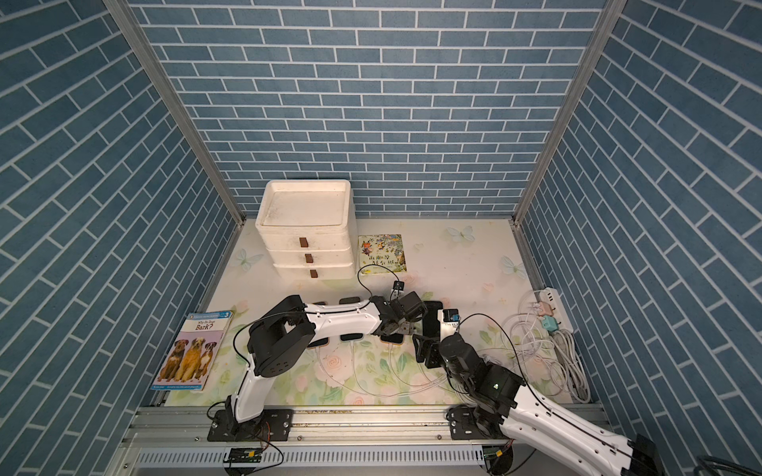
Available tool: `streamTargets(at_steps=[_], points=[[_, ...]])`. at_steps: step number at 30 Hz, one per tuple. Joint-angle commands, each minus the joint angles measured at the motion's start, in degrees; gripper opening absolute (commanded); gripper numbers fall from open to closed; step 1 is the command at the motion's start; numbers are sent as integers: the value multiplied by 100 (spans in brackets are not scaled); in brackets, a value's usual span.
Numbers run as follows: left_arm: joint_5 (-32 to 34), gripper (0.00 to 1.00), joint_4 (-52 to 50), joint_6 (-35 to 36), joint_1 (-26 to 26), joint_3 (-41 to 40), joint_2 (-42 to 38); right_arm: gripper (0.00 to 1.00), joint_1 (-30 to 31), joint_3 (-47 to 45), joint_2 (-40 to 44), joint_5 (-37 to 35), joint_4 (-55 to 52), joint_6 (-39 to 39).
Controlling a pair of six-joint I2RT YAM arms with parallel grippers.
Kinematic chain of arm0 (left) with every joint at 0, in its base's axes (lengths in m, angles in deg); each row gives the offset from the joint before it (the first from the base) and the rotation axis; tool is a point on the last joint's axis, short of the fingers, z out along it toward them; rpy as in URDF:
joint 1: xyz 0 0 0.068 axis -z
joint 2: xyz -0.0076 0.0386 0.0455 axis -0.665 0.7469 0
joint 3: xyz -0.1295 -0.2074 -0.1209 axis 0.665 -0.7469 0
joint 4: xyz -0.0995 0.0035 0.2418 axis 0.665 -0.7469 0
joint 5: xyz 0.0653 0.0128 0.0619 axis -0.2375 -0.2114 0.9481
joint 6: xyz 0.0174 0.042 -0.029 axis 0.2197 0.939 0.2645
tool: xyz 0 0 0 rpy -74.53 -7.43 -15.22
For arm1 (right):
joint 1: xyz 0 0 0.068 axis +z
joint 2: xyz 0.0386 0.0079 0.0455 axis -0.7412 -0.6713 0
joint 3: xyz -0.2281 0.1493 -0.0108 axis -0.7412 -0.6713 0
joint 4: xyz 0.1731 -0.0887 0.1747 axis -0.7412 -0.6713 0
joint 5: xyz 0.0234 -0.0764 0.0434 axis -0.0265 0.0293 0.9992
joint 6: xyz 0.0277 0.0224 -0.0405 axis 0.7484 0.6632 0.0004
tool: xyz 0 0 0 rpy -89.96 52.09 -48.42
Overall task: Unplug the charging cable from the phone
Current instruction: Pick up the phone at the center of the board.
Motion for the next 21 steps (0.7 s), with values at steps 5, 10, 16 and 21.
streamTargets(at_steps=[5, 10, 16, 21], points=[[672, 0, -46, -598, -98, -487, -609, 83, 36, 198, -439, 503, 427, -408], [880, 0, 514, -985, -99, -954, -1160, 83, 76, 64, -314, 1195, 708, -603], [823, 0, 1381, -1383, -99, -1475, -1606, 83, 193, -112, -453, 1473, 948, -596], [703, 0, 1575, -1447, -83, -1399, -1567, 83, 327, -217, -1002, 1456, 1320, -510]])
